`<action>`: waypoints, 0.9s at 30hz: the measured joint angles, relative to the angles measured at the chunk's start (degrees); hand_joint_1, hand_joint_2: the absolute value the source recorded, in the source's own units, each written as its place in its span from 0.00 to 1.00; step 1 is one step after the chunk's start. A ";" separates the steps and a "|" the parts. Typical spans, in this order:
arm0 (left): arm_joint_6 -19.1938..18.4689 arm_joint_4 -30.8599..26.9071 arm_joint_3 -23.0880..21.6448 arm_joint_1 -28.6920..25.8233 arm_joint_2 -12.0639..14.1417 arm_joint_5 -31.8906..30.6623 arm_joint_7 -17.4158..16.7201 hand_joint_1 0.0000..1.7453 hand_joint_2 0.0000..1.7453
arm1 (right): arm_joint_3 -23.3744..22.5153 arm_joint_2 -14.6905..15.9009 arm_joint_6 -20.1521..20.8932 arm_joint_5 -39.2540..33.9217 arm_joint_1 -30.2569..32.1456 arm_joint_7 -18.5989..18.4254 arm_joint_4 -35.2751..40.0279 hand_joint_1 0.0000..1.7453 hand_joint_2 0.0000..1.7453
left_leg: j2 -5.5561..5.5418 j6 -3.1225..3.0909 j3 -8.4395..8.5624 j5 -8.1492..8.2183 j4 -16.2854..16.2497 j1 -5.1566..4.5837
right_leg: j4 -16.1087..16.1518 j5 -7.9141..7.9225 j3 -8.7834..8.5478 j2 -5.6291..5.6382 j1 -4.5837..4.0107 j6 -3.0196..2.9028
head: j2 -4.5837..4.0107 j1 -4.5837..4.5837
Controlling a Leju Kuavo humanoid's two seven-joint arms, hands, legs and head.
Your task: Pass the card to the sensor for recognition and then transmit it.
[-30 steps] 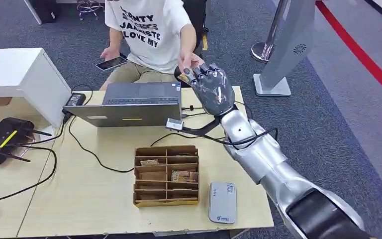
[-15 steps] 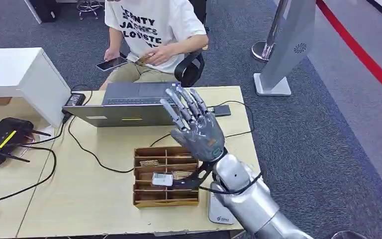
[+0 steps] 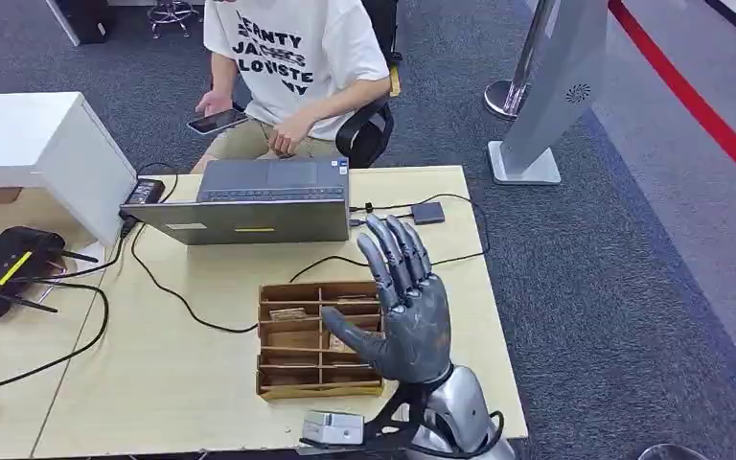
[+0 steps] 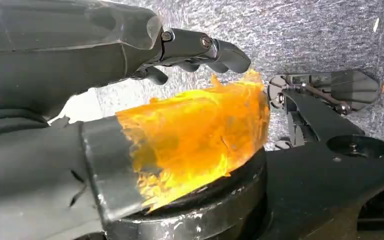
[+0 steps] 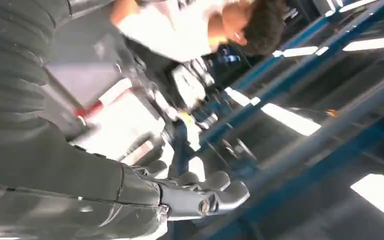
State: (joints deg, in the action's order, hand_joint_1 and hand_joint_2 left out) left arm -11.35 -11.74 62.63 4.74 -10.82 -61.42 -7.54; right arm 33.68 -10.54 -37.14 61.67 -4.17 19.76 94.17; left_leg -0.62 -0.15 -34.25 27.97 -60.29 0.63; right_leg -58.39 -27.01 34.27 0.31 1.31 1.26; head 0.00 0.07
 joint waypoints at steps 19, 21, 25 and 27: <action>0.66 0.00 2.30 -0.30 -0.33 0.75 -0.07 0.00 0.00 | 3.00 4.66 0.02 -7.09 3.30 0.00 -0.23 1.00 1.00 | 0.03 -0.03 0.02 0.05 0.00 0.00 | 0.00 0.00 0.00 0.02 0.00 0.00 | 0.00 -0.02; 0.83 0.00 2.39 -0.30 -0.33 0.72 0.11 0.00 0.00 | 3.85 5.58 0.02 -6.80 3.15 -2.10 -1.19 1.00 1.00 | 0.03 -0.03 0.01 0.05 0.00 0.00 | 0.00 0.00 0.00 0.02 0.00 0.00 | 0.00 0.00; 0.98 0.00 2.68 -0.29 -0.29 0.38 0.28 0.00 0.00 | 5.64 7.19 0.02 -4.55 2.28 -5.88 -2.56 1.00 1.00 | 0.03 -0.03 0.01 0.05 0.00 0.00 | 0.00 0.00 0.00 0.02 0.00 0.00 | 0.00 -0.02; 1.05 0.00 2.70 -0.29 -0.26 0.22 0.37 0.00 0.00 | 5.95 7.46 0.00 -3.70 2.13 -6.56 -2.85 1.00 1.00 | 0.03 -0.03 0.01 0.05 0.00 0.00 | 0.00 0.00 0.00 0.02 0.00 0.00 | 0.00 0.00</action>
State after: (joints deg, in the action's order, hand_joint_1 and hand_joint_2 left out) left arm -10.29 -11.74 65.33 4.45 -11.08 -61.20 -7.17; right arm 39.63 -3.08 -37.13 57.97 -2.04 13.20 91.32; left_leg -0.59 -0.18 -34.24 28.02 -60.29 0.63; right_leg -58.39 -27.01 34.27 0.33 1.31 1.26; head 0.00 0.07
